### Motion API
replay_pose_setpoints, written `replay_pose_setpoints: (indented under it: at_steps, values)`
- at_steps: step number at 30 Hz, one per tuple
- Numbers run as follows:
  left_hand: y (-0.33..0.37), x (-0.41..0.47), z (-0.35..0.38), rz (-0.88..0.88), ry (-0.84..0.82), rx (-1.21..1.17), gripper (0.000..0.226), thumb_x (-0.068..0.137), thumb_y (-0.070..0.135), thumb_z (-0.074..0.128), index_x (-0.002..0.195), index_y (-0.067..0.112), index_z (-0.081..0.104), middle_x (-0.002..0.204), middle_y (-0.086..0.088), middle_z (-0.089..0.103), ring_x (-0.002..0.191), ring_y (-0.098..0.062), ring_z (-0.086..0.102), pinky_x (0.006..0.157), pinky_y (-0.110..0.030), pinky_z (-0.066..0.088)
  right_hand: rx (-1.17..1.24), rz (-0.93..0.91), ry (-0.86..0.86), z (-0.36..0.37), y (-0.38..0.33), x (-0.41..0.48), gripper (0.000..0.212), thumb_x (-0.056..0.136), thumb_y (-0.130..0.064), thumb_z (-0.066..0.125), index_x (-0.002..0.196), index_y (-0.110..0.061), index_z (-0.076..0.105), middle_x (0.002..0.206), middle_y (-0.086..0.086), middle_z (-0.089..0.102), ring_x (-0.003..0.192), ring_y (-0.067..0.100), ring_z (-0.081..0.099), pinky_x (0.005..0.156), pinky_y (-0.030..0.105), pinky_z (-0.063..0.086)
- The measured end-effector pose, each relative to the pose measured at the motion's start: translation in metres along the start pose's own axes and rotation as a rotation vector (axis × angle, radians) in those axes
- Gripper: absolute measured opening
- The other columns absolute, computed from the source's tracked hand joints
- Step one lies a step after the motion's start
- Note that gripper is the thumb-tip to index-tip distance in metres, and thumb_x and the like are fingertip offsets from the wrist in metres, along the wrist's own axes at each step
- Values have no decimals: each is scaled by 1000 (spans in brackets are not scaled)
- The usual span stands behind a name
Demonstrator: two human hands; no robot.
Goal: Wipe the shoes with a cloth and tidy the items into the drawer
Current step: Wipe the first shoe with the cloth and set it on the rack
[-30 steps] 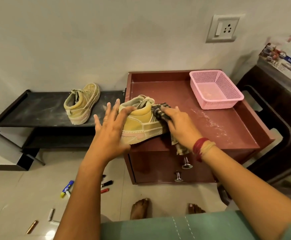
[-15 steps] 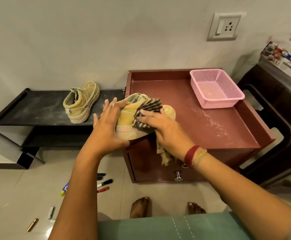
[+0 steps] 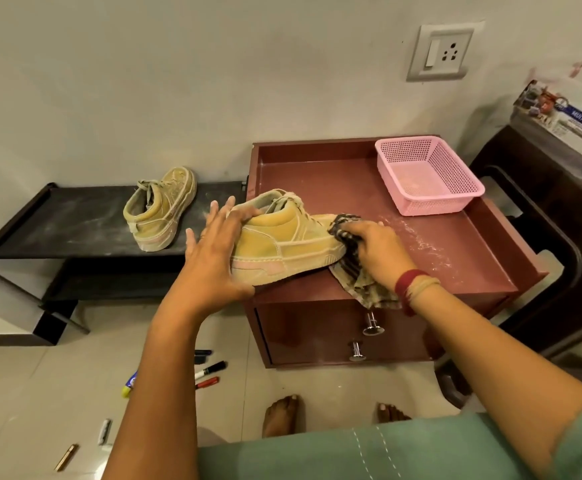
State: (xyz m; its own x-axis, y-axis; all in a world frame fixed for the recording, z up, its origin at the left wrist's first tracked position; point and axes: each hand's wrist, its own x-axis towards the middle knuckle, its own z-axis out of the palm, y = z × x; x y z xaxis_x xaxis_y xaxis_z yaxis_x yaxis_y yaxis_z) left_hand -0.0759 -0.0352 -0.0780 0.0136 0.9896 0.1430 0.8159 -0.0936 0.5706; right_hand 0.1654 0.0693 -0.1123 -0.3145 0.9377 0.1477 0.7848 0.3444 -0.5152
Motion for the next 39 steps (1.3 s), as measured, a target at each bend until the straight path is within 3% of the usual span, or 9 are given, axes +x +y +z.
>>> replay_pose_setpoints:
  at_steps: [4,9,13,17,23,28,33,36,39]
  values:
    - [-2,2,0,-6,4,-5,102,60,22,86,136,52,23,160,11,2,145,-7,-16,116,-58,-6,22,-209,-11,7,-22,-16,57,80,11,40,125,-18,59,136,5,53,126,26,46,113,38,27]
    - [-1,-1,1,29,-2,54,98,63,30,85,137,50,24,160,11,-2,144,-6,-17,116,-55,-9,-68,11,-2,4,-3,-3,59,81,11,35,125,-21,58,131,6,57,120,31,51,116,36,11]
    - [-1,0,0,13,-31,96,106,59,22,87,136,52,20,160,12,-7,143,-8,-18,116,-54,-8,11,-142,-20,6,-19,-15,54,84,7,39,127,-22,57,135,5,54,126,29,47,110,40,31]
    - [6,-2,7,3,-80,59,103,59,28,88,134,50,22,158,15,-14,140,-2,-13,115,-52,-7,-136,44,-82,-7,5,-5,56,81,8,41,122,-26,60,122,11,61,115,33,52,102,37,36]
    - [9,2,10,89,129,-17,42,73,65,55,107,48,38,133,20,39,131,6,22,115,-61,4,166,53,213,-17,2,9,48,83,7,43,122,-15,61,120,12,63,112,29,57,102,28,39]
    - [9,-1,10,122,175,-75,38,68,54,69,94,33,50,116,34,44,123,4,37,114,-55,4,286,-313,116,3,-37,-14,46,83,7,44,122,-11,60,122,9,62,110,18,55,100,16,30]
    - [14,-2,10,77,196,-110,35,71,26,81,92,24,53,122,12,54,127,-13,46,116,-56,7,-15,-110,-3,17,-16,-5,50,85,4,40,125,-20,58,128,7,58,117,29,52,101,34,38]
    - [13,-2,8,71,172,-126,37,69,24,82,88,30,51,124,14,53,130,-10,42,115,-60,10,126,15,153,5,-18,-1,45,86,4,43,120,-18,61,117,11,64,109,30,58,96,36,45]
    - [10,-1,7,83,160,-127,41,68,25,83,85,35,48,128,15,50,131,-6,39,113,-62,16,316,-147,232,1,-42,-7,49,85,10,43,125,-15,58,126,8,60,117,19,52,108,26,30]
